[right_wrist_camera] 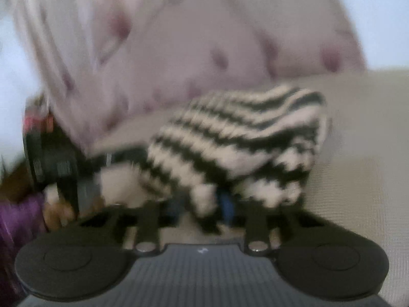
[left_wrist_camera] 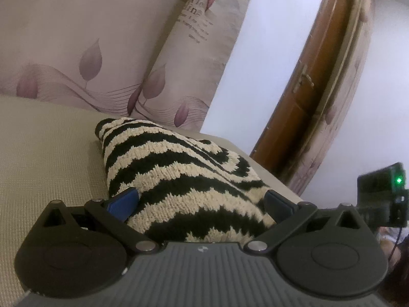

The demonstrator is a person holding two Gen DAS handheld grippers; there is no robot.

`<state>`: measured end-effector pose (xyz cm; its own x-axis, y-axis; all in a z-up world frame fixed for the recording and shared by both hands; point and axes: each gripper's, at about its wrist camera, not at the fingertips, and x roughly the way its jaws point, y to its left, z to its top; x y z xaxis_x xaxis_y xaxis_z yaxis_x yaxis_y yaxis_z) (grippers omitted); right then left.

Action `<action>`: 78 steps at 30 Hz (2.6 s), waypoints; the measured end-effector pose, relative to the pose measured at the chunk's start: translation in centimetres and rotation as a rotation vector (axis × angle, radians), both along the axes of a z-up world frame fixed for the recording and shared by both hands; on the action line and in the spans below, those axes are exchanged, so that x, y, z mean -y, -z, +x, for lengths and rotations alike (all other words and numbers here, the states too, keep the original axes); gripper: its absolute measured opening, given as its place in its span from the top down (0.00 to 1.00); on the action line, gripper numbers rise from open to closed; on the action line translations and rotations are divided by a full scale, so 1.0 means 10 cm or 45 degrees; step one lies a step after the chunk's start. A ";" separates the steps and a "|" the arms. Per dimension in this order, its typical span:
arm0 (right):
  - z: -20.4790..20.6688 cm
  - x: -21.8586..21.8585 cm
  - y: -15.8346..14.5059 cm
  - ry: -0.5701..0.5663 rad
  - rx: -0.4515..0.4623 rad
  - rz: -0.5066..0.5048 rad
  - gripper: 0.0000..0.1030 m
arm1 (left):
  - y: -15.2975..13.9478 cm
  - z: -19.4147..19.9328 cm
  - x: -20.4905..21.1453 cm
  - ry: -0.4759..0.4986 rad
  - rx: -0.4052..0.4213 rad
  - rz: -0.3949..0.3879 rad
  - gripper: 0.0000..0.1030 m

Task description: Fold small clothes

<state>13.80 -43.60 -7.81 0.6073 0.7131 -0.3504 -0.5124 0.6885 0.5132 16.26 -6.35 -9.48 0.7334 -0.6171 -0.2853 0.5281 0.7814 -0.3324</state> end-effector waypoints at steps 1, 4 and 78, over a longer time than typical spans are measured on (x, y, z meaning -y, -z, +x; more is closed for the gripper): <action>-0.01 0.14 0.02 0.053 -0.016 0.092 0.83 | 0.00 0.00 -0.01 -0.001 -0.003 -0.007 0.00; -0.05 0.38 0.13 0.178 -0.088 0.173 0.88 | 0.01 0.00 0.01 0.002 -0.004 -0.014 0.00; 0.12 -0.21 -0.17 0.444 0.071 -0.256 0.21 | -0.38 0.09 0.06 -0.177 -0.034 0.254 0.00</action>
